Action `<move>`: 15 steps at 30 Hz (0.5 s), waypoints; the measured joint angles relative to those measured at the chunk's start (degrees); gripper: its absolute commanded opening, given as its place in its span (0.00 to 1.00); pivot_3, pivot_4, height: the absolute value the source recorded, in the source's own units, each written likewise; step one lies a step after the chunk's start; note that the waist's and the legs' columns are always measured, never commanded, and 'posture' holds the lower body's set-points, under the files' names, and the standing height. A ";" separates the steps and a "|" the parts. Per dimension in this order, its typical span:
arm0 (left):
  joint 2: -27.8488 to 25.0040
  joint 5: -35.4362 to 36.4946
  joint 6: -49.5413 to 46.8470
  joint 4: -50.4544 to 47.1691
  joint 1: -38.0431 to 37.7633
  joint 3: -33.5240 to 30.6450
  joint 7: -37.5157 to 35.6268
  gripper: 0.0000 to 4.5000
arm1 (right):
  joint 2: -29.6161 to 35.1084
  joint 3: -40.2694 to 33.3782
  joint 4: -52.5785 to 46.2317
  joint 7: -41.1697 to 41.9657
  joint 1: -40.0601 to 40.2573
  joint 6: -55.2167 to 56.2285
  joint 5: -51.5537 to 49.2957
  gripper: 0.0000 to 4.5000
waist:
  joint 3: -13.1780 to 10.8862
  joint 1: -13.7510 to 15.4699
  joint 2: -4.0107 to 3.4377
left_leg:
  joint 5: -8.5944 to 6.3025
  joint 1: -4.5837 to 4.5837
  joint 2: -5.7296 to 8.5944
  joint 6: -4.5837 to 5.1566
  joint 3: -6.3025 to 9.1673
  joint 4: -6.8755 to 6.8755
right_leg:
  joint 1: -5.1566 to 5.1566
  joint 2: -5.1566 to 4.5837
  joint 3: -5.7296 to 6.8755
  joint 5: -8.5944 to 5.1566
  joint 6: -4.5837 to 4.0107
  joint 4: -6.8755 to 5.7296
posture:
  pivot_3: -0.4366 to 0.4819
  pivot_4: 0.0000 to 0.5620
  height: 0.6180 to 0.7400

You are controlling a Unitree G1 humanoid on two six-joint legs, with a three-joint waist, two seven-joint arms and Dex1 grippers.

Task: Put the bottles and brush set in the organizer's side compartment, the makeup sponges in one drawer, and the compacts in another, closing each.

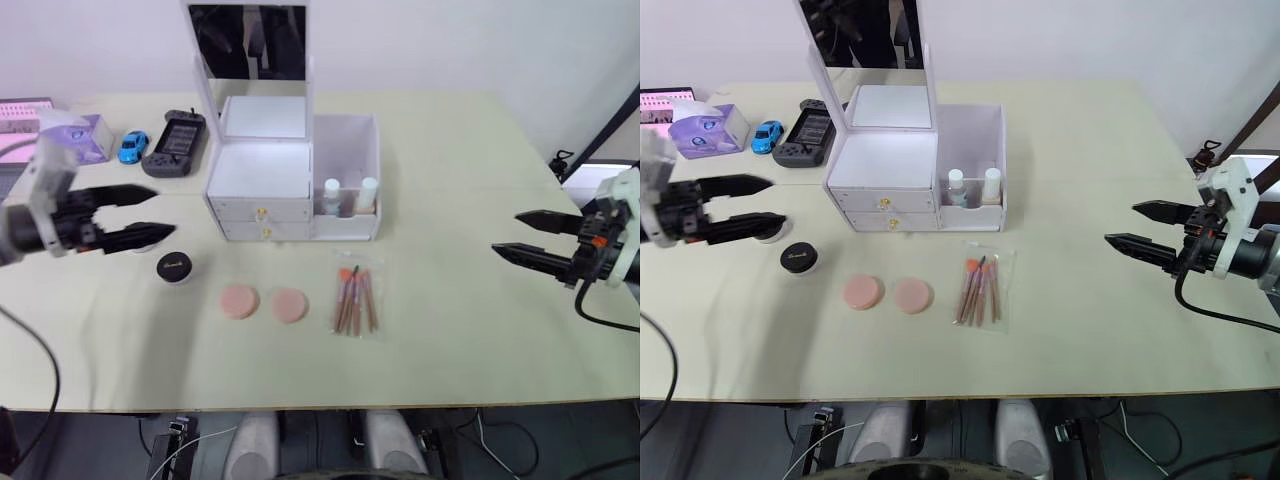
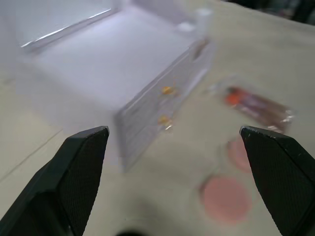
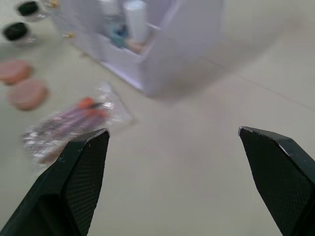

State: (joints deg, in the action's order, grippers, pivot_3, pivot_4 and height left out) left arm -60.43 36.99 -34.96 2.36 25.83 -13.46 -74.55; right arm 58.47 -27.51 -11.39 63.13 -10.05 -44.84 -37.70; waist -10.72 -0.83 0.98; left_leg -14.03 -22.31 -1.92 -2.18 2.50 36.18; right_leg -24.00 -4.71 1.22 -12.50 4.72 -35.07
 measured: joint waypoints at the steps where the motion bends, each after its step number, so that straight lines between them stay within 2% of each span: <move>1: 0.52 0.14 -2.31 -2.78 0.28 1.97 0.76 1.00 | -0.16 -0.01 -1.53 -0.94 0.01 -0.25 -0.44 0.99 | 0.00 -0.15 -0.01 | 0.00 0.07 0.00 0.01 -0.11 -0.03 | 0.00 0.01 -0.11 -0.07 0.12 -0.01 | 0.48 0.27 1.00; 4: 6.20 2.33 -14.12 -11.10 4.60 10.46 6.98 1.00 | -1.80 1.05 -9.12 -6.36 -0.27 -4.63 -3.46 0.99 | -0.09 0.07 0.18 | 0.00 0.15 -0.01 0.01 -0.26 0.02 | 0.00 0.07 -0.32 -0.08 0.17 -0.13 | 0.48 0.27 1.00; 5: 7.55 3.15 -17.85 -13.63 6.05 13.36 8.64 0.94 | -2.66 2.08 -12.44 -8.01 -0.57 -6.61 -5.76 1.00 | -0.13 0.11 0.32 | 0.00 0.14 -0.01 0.01 -0.24 0.05 | -0.01 0.12 -0.38 -0.05 0.20 -0.13 | 0.48 0.27 1.00; 6: 9.83 4.52 -22.48 -16.14 8.20 16.08 10.60 0.86 | -4.34 2.56 -16.97 -10.75 -0.64 -9.24 -8.95 1.00 | -0.12 0.12 0.38 | 0.00 0.13 -0.01 0.01 -0.25 0.08 | -0.01 0.13 -0.42 -0.04 0.21 -0.13 | 0.48 0.27 1.00; 8: 15.60 7.36 -28.15 -17.04 12.74 17.53 13.79 0.70 | -6.69 3.50 -22.35 -15.62 -0.67 -13.34 -14.43 1.00 | -0.12 0.20 0.43 | 0.00 0.08 0.03 0.01 -0.29 0.18 | 0.00 0.12 -0.49 -0.01 0.27 -0.10 | 0.48 0.27 1.00; 10: 20.54 9.76 -32.50 -16.62 16.70 18.13 16.32 0.46 | -8.45 4.62 -25.06 -21.08 -0.93 -18.75 -21.44 1.00 | -0.11 0.21 0.56 | 0.00 0.05 0.07 0.01 -0.32 0.23 | 0.01 0.12 -0.59 0.00 0.28 -0.07 | 0.48 0.27 1.00; 11: 21.45 10.06 -33.46 -16.50 17.41 18.72 16.82 0.35 | -8.89 5.04 -25.39 -22.73 -0.94 -20.09 -22.97 1.00 | -0.11 0.21 0.56 | 0.00 0.05 0.10 0.01 -0.36 0.23 | 0.01 0.12 -0.64 0.01 0.27 -0.06 | 0.48 0.27 1.00; 13: 24.35 9.73 -35.95 -14.60 18.38 21.68 18.47 0.10 | -11.37 6.12 -25.31 -31.13 -0.42 -25.21 -27.65 1.00 | -0.08 0.13 0.58 | -0.01 0.10 0.12 0.02 -0.46 0.20 | 0.01 0.12 -0.77 0.03 0.22 -0.03 | 0.48 0.27 1.00; 14: 25.06 9.52 -36.31 -14.14 18.37 23.02 18.91 0.01 | -12.09 6.86 -25.06 -33.64 -0.06 -26.55 -29.11 1.00 | -0.09 0.12 0.59 | -0.01 0.08 0.12 0.02 -0.47 0.20 | -0.03 0.12 -0.78 0.05 0.18 -0.03 | 0.48 0.27 1.00; 15: 25.39 8.46 -36.68 -13.79 18.36 25.27 19.56 0.01 | -13.55 7.81 -24.10 -37.49 0.07 -28.47 -31.40 1.00 | -0.10 0.03 0.61 | -0.01 0.08 0.11 0.02 -0.46 0.18 | -0.05 0.14 -0.78 0.12 0.07 -0.05 | 0.48 0.27 1.00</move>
State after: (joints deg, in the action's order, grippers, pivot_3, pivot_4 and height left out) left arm -35.04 45.45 -71.64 -11.43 44.19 11.80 -54.99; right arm 44.92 -19.70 -35.48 25.64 -9.97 -73.31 -69.10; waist -10.82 -0.80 1.58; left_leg -14.04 -22.23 -1.81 -2.16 2.03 36.36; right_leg -24.05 -4.57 0.44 -12.38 4.79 -35.12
